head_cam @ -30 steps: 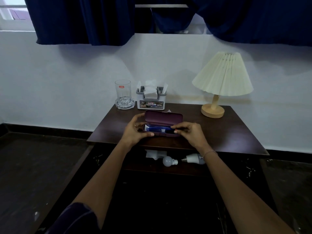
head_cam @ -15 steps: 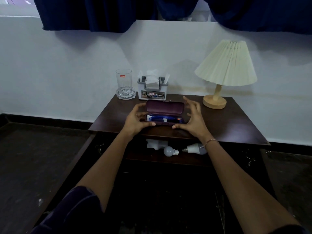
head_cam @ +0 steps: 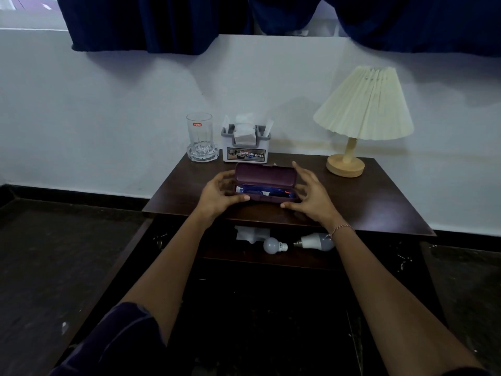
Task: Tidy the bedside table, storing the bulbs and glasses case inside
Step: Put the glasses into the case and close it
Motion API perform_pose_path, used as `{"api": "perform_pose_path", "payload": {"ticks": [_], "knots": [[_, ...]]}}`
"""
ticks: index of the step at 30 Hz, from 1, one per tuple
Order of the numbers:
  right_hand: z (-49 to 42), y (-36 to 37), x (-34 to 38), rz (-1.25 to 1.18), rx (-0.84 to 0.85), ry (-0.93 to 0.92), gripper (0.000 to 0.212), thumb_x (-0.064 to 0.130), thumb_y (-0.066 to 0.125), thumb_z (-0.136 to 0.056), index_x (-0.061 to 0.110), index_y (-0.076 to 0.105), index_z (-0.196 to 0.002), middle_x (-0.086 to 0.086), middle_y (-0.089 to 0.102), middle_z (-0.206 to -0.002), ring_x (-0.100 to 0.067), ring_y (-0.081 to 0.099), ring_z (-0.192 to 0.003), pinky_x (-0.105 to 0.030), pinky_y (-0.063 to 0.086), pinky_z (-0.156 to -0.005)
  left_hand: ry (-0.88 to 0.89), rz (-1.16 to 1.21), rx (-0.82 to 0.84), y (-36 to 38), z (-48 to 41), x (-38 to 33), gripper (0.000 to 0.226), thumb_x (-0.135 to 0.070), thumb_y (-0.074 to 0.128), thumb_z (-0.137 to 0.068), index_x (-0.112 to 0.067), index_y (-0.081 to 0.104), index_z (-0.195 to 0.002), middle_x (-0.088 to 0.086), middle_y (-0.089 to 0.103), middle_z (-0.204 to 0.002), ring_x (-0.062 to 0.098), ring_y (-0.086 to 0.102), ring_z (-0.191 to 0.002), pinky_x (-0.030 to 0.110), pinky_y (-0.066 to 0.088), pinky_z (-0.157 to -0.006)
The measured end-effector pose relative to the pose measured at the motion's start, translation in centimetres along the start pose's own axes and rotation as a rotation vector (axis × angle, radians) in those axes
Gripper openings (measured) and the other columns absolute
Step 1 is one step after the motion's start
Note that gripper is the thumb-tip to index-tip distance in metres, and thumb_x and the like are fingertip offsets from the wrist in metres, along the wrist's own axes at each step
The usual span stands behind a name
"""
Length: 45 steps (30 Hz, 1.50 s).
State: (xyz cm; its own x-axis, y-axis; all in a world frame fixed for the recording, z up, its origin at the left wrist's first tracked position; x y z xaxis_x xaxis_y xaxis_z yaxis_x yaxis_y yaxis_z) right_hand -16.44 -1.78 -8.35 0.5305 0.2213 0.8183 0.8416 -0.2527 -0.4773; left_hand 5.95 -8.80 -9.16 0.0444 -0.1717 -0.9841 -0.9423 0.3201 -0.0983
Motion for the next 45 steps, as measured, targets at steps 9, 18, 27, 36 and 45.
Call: {"api": "perform_pose_path", "payload": {"ticks": [9,18,27,36,45], "knots": [[0.5,-0.4,0.5,-0.114,-0.085,-0.023,0.072,-0.004,0.078,-0.065,0.012,0.049,-0.128,-0.009,0.048,-0.125,-0.021,0.061,-0.107,-0.032,0.052,-0.093,0.004,0.071,-0.037,-0.1,0.0,0.3,0.044,-0.007,0.08,-0.068,-0.021,0.057,-0.102,0.013,0.066,-0.109,0.027,0.064,-0.099,0.043,0.051,-0.094],[1.0,-0.5,1.0,-0.101,-0.101,-0.022,0.042,-0.004,0.075,-0.069,0.009,0.063,-0.107,-0.009,0.058,-0.118,-0.021,0.059,-0.111,-0.019,0.049,-0.094,-0.004,0.174,-0.034,0.1,0.1,0.1,0.038,-0.001,0.075,-0.072,-0.022,0.055,-0.096,0.021,0.062,-0.114,0.028,0.066,-0.095,0.034,0.057,-0.082],[1.1,-0.7,1.2,-0.155,-0.127,0.025,0.045,-0.004,0.073,-0.07,0.003,0.062,-0.113,-0.012,0.059,-0.121,-0.016,0.058,-0.108,-0.007,0.048,-0.087,0.005,0.258,0.027,0.5,0.3,-0.3,0.04,0.007,0.064,-0.08,-0.015,0.06,-0.113,0.011,0.066,-0.099,0.024,0.065,-0.088,0.021,0.058,-0.076],[1.1,-0.8,1.2,-0.172,-0.126,0.031,0.045,-0.005,0.074,-0.069,0.003,0.062,-0.112,-0.014,0.06,-0.121,-0.018,0.059,-0.111,-0.013,0.048,-0.091,0.013,0.282,0.026,0.5,0.2,-0.3,0.037,0.008,0.064,-0.078,-0.018,0.064,-0.103,0.008,0.067,-0.095,0.024,0.065,-0.089,0.018,0.057,-0.071],[1.1,-0.7,1.1,-0.184,-0.129,0.028,0.044,-0.004,0.073,-0.07,0.006,0.063,-0.111,-0.016,0.061,-0.121,-0.021,0.059,-0.113,-0.021,0.048,-0.097,0.01,0.288,0.024,0.5,0.3,-0.3,0.035,0.008,0.065,-0.078,-0.018,0.065,-0.102,0.007,0.068,-0.095,0.023,0.066,-0.088,0.018,0.057,-0.069]]}}
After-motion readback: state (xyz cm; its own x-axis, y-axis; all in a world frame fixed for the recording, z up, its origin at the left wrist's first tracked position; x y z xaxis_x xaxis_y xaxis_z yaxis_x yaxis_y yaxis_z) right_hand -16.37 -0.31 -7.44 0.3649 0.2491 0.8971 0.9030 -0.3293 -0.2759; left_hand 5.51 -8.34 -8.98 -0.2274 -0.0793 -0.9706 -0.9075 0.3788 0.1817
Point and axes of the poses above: each hand's wrist, its own z-axis away from the middle knuckle, its own y-axis out of the palm, x = y × z, the point moved 5 cm from there along -z, towards the middle knuckle
